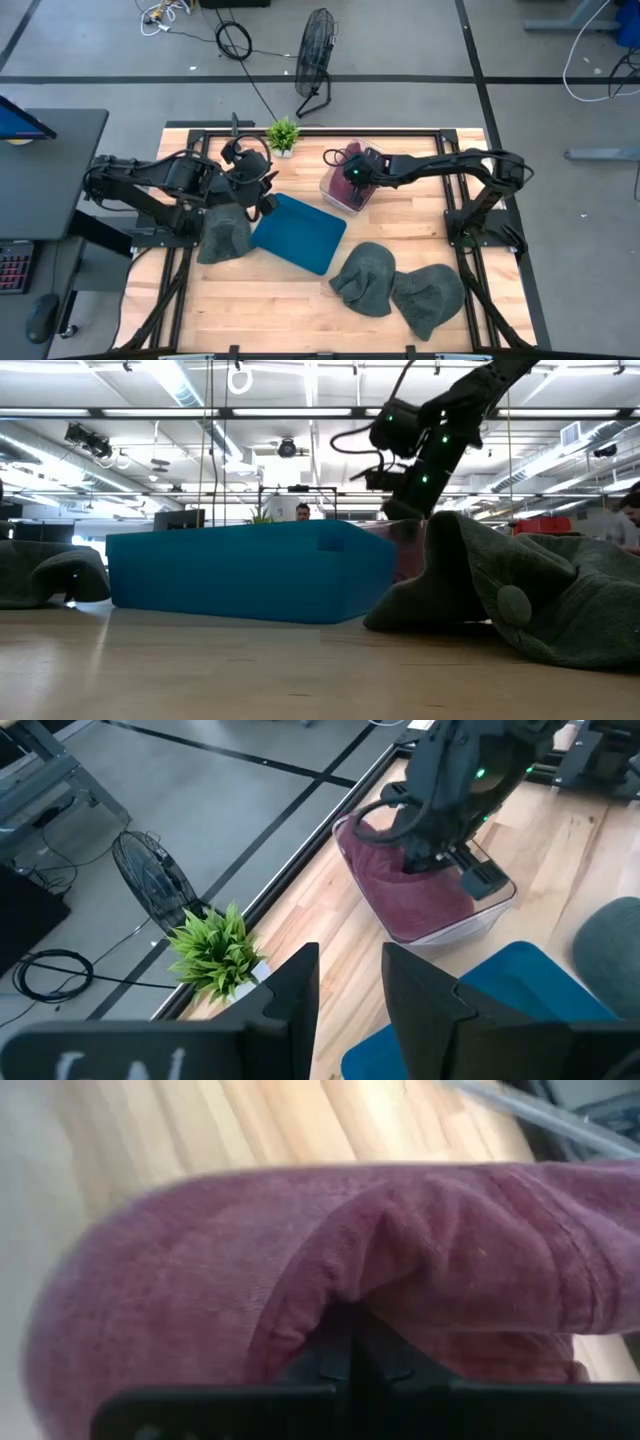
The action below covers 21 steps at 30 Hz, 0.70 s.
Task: Pick & Place hat
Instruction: Put the dark red cap into the transparent bin, then put the left gray cap into the blue bin
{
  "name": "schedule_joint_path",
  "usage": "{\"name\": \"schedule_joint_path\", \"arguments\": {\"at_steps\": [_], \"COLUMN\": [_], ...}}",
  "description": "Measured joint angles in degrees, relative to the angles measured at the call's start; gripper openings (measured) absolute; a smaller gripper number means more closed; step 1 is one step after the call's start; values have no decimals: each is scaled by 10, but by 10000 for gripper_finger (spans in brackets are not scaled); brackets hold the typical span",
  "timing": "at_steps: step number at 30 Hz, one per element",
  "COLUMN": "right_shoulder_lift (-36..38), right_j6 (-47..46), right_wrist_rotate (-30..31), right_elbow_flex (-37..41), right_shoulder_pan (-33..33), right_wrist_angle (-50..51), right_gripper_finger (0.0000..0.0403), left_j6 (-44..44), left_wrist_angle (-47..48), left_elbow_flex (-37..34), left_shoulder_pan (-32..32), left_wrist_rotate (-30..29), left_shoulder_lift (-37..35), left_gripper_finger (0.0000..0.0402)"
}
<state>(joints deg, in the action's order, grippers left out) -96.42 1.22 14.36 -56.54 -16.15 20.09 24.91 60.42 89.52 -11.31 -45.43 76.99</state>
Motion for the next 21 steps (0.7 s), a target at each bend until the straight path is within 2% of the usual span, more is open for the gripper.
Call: {"name": "schedule_joint_path", "arguments": {"at_steps": [7,11,18,21], "right_shoulder_lift": [0,28,103,133], "right_j6": [-8,-8,-2,1], "right_wrist_rotate": [-2,-10,-8,-5], "right_elbow_flex": [1,-23,-105,-129], "right_shoulder_pan": [-1,6,25,35], "right_wrist_angle": [6,71,196,228], "right_gripper_finger": [0,4,52,82], "left_j6": [0,0,11,41], "left_wrist_angle": [0,5,18,70], "left_elbow_flex": [0,0,0,0], "left_shoulder_pan": [0,0,-8,-18], "left_wrist_rotate": [0,0,0,4], "left_shoulder_lift": [0,0,-4,-3], "left_gripper_finger": [115,115,115,115]}}
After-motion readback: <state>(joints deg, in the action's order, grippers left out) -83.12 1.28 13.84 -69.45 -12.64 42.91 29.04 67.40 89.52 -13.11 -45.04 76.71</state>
